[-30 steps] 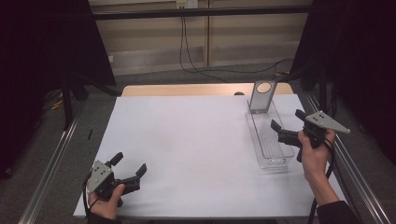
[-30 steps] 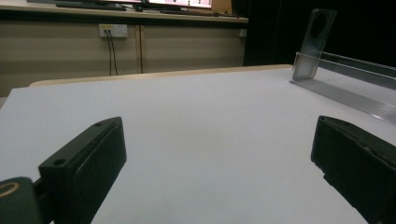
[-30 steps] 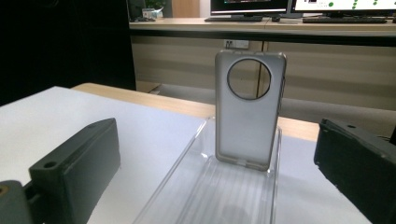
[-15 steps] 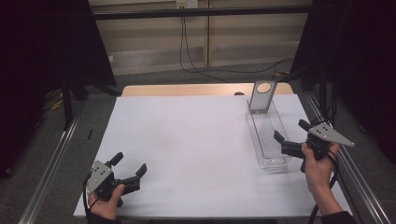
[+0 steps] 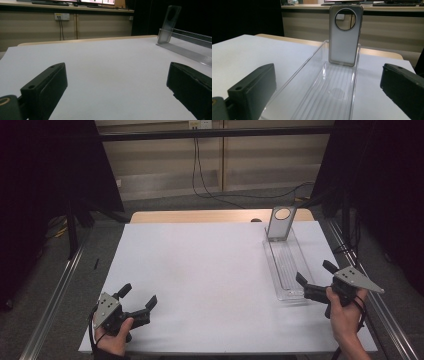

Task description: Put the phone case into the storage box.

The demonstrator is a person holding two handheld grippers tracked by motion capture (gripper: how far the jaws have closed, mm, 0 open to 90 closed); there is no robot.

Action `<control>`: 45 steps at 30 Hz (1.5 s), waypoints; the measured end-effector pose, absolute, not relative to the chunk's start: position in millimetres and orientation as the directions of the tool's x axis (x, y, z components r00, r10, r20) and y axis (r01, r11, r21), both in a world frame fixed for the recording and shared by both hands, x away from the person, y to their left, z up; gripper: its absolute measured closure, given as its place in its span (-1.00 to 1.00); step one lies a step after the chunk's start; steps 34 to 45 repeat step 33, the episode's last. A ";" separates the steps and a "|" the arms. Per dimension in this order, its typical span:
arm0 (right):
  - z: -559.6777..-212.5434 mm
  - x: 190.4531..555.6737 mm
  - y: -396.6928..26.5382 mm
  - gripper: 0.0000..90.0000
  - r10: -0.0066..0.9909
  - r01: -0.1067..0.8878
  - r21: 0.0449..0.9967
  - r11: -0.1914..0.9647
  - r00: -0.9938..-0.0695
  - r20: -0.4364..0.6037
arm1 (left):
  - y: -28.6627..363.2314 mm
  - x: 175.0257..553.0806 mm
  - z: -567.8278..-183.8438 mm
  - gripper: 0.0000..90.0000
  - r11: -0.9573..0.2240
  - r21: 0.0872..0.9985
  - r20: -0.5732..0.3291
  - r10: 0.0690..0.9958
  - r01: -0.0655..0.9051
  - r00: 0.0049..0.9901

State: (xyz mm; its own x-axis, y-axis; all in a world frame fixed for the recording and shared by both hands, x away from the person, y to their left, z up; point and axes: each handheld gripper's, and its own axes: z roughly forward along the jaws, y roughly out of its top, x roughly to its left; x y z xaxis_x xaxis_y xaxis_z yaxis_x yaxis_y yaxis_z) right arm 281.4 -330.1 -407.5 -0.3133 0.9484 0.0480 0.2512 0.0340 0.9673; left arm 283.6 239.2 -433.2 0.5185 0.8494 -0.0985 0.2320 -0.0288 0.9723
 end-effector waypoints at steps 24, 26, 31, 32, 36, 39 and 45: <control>-433.3 234.2 -348.5 -1.00 0.950 0.247 0.968 0.052 -0.311 0.029 | 240.5 276.3 -432.2 -0.93 -0.032 0.972 -0.095 0.853 0.234 0.512; -434.1 233.5 -347.8 -1.00 0.948 0.243 0.969 0.052 -0.317 0.029 | 240.2 277.1 -432.7 -0.94 -0.037 0.971 -0.092 0.852 0.235 0.515; -438.4 237.3 -347.7 -1.00 0.941 0.239 0.970 0.050 -0.336 0.034 | 239.2 281.5 -434.6 -0.93 -0.045 0.968 -0.095 0.846 0.249 0.524; -439.3 238.6 -347.9 -1.00 0.941 0.243 0.969 0.049 -0.336 0.037 | 239.3 282.3 -435.0 -0.93 -0.047 0.966 -0.096 0.846 0.254 0.524; -439.7 239.3 -347.9 -1.00 0.941 0.244 0.969 0.040 -0.335 0.046 | 239.6 282.6 -435.1 -0.93 -0.057 0.964 -0.092 0.845 0.260 0.527; -439.7 239.3 -347.9 -1.00 0.941 0.244 0.969 0.040 -0.335 0.046 | 239.6 282.6 -435.1 -0.93 -0.057 0.964 -0.092 0.845 0.260 0.527; -439.7 239.3 -347.9 -1.00 0.941 0.244 0.969 0.040 -0.335 0.046 | 239.6 282.6 -435.1 -0.93 -0.057 0.964 -0.092 0.845 0.260 0.527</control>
